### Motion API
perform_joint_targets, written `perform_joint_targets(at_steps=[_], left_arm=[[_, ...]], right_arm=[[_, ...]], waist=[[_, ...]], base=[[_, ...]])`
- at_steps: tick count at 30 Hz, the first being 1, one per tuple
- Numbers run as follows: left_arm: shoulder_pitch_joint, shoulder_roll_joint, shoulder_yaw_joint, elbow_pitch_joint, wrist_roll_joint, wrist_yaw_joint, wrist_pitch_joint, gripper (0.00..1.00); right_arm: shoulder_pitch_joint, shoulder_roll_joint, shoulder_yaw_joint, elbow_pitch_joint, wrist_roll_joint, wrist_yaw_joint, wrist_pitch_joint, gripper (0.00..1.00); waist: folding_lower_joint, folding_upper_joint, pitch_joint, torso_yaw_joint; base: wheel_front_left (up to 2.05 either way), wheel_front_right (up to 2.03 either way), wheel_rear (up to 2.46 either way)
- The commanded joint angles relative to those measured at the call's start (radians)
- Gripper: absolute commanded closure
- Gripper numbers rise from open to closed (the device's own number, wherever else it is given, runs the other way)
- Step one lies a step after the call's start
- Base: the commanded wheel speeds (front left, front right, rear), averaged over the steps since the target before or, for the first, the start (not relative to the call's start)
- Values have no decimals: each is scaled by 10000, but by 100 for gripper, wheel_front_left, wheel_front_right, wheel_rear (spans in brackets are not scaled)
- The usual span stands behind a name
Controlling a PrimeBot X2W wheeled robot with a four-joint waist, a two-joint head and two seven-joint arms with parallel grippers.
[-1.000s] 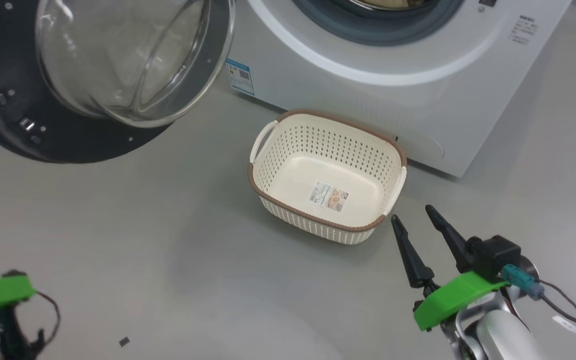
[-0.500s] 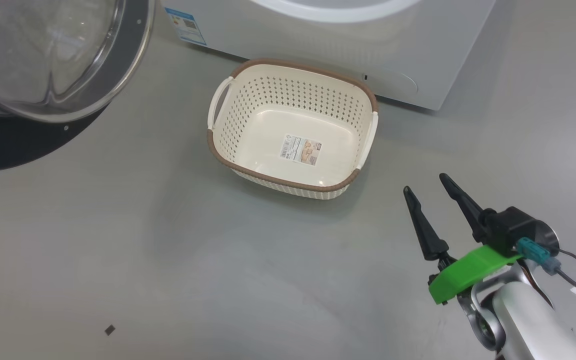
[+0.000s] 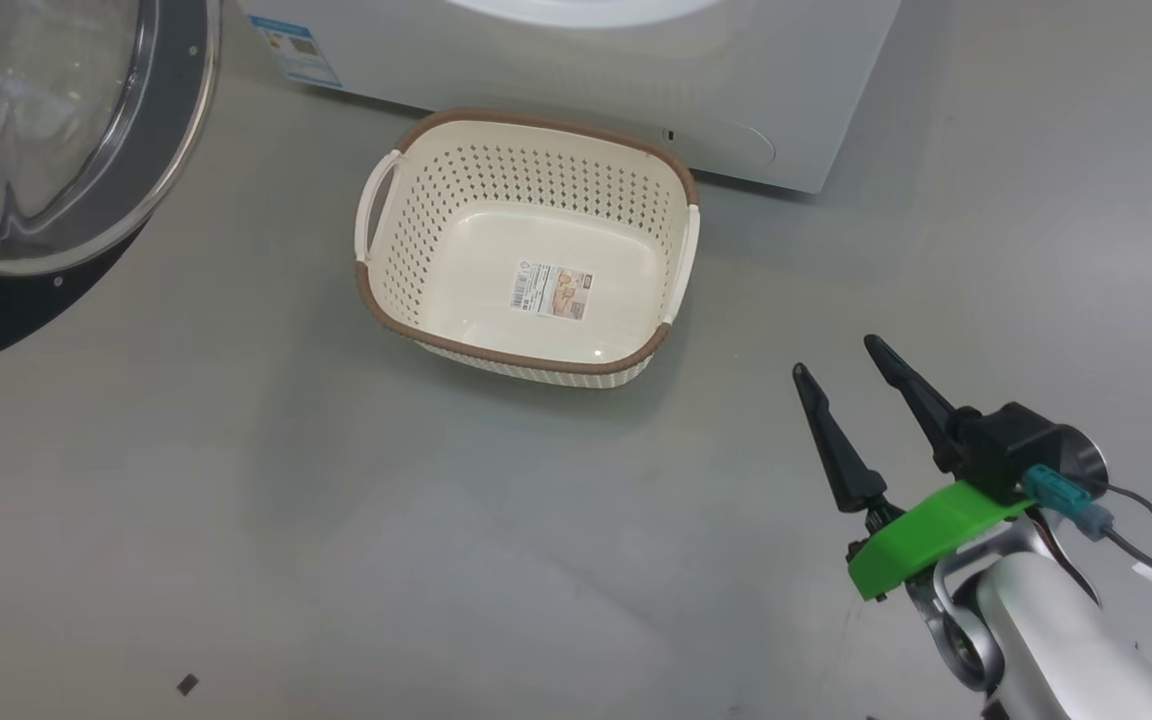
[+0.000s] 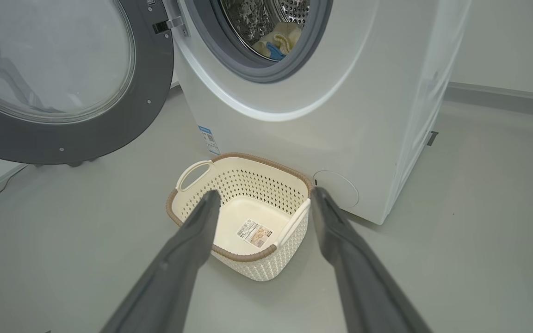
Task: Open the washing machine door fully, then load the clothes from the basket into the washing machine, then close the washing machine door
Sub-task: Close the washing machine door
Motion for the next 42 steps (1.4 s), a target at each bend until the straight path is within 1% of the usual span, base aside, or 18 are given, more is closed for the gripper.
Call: perform_joint_targets(at_steps=[1, 3, 5, 9, 18, 23, 27, 32, 36, 42], left_arm=[[-328, 1024, 150, 59, -307, -113, 512, 100], [-555, 1194, 117, 577, -541, -209, 1039, 100], [-717, 1368, 74, 999, -615, -227, 1287, 100], [-924, 1658, -76, 1709, -599, -193, 1602, 100], [-1348, 1969, -153, 2652, -837, -330, 2274, 100], [-1473, 1965, -257, 3019, -1001, -573, 2906, 100], [-1519, 1960, -271, 3141, -1075, -660, 3089, 100], [-1549, 1924, -451, 3287, -1119, -794, 3685, 100], [-1502, 1931, -573, 3285, -1122, -920, 3967, 100], [-1397, 1819, -980, 3188, -1103, -1073, 5013, 100]], right_arm=[[-220, -34, 174, -288, 7, 35, -67, 0], [-235, -53, 140, -296, -1, 35, -67, 0], [-263, -70, 139, -307, -8, 35, -67, 0], [-331, -68, 169, -312, -10, 35, -67, 0], [-407, -51, 149, -359, -2, 35, -67, 0], [-448, -54, 129, -342, 11, 35, -67, 0], [-449, -52, 131, -307, 15, 35, -67, 0], [-429, -12, 143, -243, 25, 35, -67, 0], [-404, 36, 149, -201, 23, 35, -67, 0], [-375, 124, 126, -133, 14, 35, -67, 0]], waist=[[0, 0, 15, -90], [0, 0, 51, -153], [0, 0, 97, -218], [0, 0, 189, -352], [0, 0, 369, -531], [0, 0, 385, -561], [0, 0, 335, -565], [0, 0, 159, -583], [0, 0, 10, -595], [0, 0, -195, -593]], base=[[0, 0, 0], [0, 0, 0], [0, 0, 0], [0, 0, 0], [0, 0, 0], [0, 0, 0], [0, 0, 0], [0, 0, 0], [0, 0, 0], [0, 0, 0]])
